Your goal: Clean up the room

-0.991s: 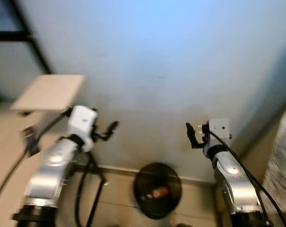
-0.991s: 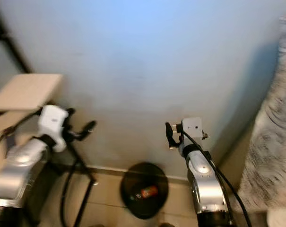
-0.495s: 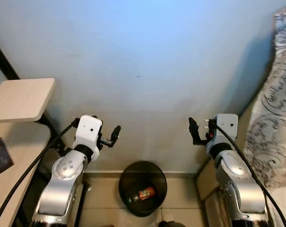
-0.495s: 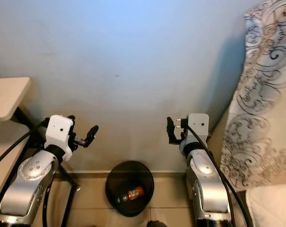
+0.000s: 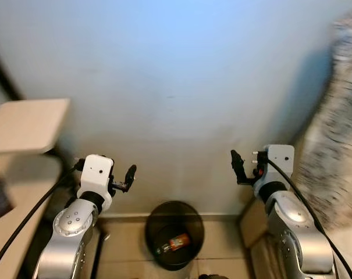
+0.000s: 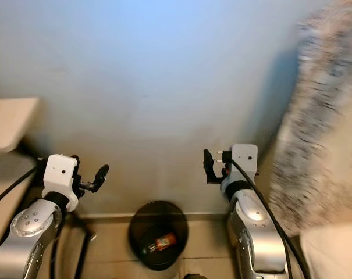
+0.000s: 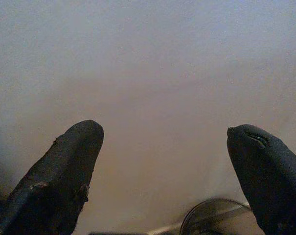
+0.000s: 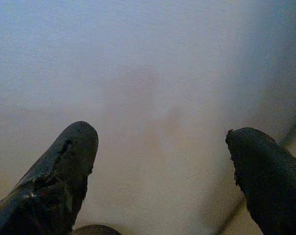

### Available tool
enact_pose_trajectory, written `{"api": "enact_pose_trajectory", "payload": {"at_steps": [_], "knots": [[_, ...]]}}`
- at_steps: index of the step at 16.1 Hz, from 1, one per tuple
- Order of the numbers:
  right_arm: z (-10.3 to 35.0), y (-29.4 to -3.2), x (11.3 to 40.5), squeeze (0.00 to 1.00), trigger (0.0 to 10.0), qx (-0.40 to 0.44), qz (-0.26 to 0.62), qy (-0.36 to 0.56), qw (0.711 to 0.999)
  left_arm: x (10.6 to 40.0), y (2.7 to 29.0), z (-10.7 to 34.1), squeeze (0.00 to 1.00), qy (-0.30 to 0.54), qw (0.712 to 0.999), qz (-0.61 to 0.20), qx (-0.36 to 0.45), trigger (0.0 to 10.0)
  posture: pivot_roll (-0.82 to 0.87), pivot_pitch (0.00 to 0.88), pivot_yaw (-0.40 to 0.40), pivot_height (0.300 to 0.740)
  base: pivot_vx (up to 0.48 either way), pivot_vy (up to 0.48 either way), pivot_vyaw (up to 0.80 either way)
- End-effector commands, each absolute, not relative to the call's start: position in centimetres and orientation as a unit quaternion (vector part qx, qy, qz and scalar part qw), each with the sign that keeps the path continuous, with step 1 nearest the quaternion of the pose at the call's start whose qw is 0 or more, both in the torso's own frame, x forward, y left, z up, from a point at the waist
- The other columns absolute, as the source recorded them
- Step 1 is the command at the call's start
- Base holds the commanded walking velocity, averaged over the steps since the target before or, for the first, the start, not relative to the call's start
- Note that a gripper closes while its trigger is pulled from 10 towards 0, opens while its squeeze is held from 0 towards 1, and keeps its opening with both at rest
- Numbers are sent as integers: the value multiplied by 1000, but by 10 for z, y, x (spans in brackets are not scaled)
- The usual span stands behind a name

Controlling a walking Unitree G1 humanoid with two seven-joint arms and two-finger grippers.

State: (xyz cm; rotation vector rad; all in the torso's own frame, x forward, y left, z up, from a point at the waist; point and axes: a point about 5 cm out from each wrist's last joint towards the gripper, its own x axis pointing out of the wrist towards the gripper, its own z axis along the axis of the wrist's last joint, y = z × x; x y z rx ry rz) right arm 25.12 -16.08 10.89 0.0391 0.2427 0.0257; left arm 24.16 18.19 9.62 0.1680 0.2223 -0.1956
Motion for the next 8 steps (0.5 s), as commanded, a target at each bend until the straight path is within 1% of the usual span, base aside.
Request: {"api": "enact_pose_trajectory", "payload": {"at_steps": [1,8], "knots": [[109,-161,250,1000,10000,21,10,126,992,245,179,103,0,94,986,-100,90,10000,30,0,16,740,0,0,-800],[110,-167,249,1000,10000,10,4,128,992,246,171,100,0,99,985,-108,87,10000,4,0,27,740,0,0,-800]]}}
